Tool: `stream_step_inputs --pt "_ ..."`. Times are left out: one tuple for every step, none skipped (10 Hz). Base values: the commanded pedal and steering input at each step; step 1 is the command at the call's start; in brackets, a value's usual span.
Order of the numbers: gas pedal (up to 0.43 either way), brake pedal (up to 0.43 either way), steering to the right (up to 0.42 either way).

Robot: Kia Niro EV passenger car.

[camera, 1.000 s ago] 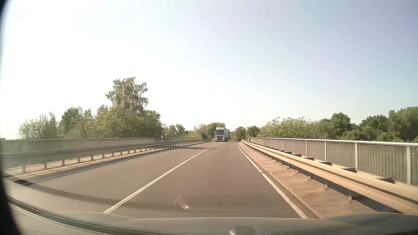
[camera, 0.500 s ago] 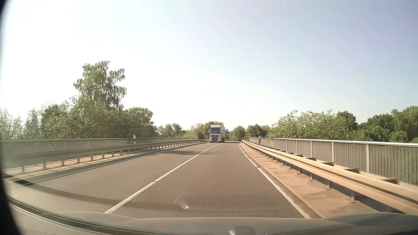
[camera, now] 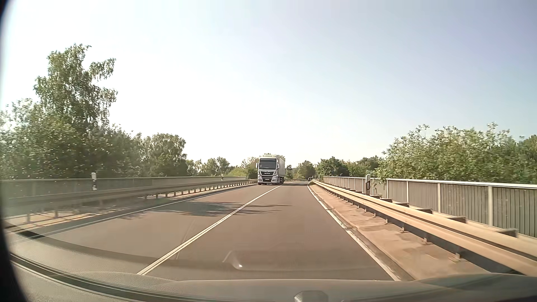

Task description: Follow the waypoints while adhering to traffic rules and regulations

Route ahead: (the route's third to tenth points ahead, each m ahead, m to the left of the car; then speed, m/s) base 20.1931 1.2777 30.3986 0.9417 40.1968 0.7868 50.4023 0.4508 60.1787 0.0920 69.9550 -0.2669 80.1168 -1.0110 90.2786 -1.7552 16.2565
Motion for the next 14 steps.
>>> stream_step_inputs --pt "0.098 0.018 0.006" --pt "0.098 0.012 0.006" --pt "0.098 0.018 0.006" --pt "0.098 0.018 0.006" --pt "0.098 0.018 0.006" --pt "0.098 0.018 0.006" --pt "0.098 0.018 0.006" --pt "0.098 0.018 0.006" --pt "0.098 0.018 0.006" --pt "0.098 0.018 0.006" --pt "0.098 0.018 0.006" --pt "0.098 0.018 0.006" --pt "0.098 0.012 0.006" --pt "0.098 0.018 0.006"
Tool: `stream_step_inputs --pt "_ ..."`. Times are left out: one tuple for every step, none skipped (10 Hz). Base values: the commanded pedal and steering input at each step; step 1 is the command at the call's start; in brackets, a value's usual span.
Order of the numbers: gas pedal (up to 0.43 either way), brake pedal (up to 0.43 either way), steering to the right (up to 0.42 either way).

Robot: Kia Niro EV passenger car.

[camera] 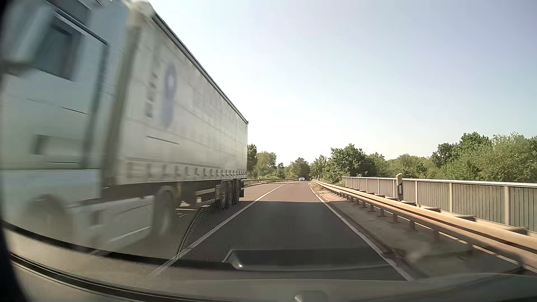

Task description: Follow the waypoints while adhering to traffic rules and regulations

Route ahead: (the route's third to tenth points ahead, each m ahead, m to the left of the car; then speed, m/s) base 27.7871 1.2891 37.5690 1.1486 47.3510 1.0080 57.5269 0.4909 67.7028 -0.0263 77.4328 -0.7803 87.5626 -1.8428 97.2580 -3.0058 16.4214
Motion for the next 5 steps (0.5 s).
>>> stream_step_inputs --pt "0.098 0.012 0.006" --pt "0.098 0.018 0.006" --pt "0.098 0.018 0.006" --pt "0.098 0.018 0.006" --pt "0.098 0.018 0.006"
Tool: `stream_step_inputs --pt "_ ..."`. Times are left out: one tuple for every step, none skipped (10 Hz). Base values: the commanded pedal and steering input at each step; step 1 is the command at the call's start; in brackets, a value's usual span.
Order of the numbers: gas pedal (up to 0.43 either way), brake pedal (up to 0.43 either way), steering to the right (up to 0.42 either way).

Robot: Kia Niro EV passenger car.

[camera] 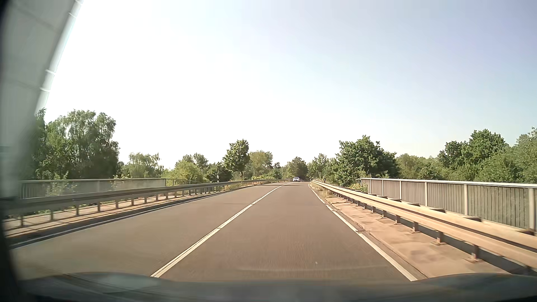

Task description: Follow the waypoints while adhering to traffic rules and regulations

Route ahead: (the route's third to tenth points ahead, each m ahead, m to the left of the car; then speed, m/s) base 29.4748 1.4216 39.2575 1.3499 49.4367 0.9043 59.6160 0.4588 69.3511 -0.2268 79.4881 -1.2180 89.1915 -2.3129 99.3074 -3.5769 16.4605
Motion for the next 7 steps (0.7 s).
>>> stream_step_inputs --pt "0.098 0.012 0.006" --pt "0.098 0.018 0.008" --pt "0.098 0.018 0.010" --pt "0.098 0.018 0.011" --pt "0.098 0.018 0.010" --pt "0.098 0.018 0.011" --pt "0.098 0.018 0.010"
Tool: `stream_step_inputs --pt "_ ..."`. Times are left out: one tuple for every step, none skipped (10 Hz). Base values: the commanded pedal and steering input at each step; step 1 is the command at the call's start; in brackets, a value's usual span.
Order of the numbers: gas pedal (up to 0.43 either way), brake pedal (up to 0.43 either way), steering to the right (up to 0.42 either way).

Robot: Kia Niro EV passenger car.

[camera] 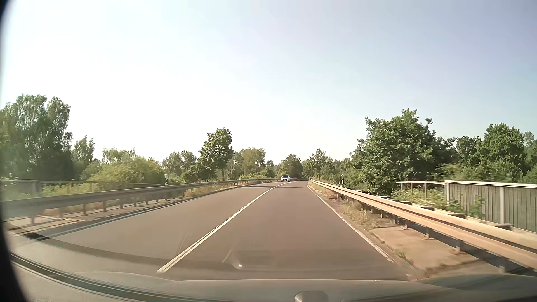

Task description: Follow the waypoints while adhering to traffic rules and regulations

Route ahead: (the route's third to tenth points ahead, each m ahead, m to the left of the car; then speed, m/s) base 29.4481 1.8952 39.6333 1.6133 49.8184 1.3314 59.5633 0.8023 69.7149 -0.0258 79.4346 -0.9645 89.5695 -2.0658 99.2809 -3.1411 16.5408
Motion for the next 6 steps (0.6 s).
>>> stream_step_inputs --pt "0.087 0.012 0.010" --pt "0.079 0.012 0.010" --pt "0.059 0.018 0.009" --pt "0.059 0.018 0.008" --pt "0.059 0.018 0.008" --pt "0.059 0.018 0.008"
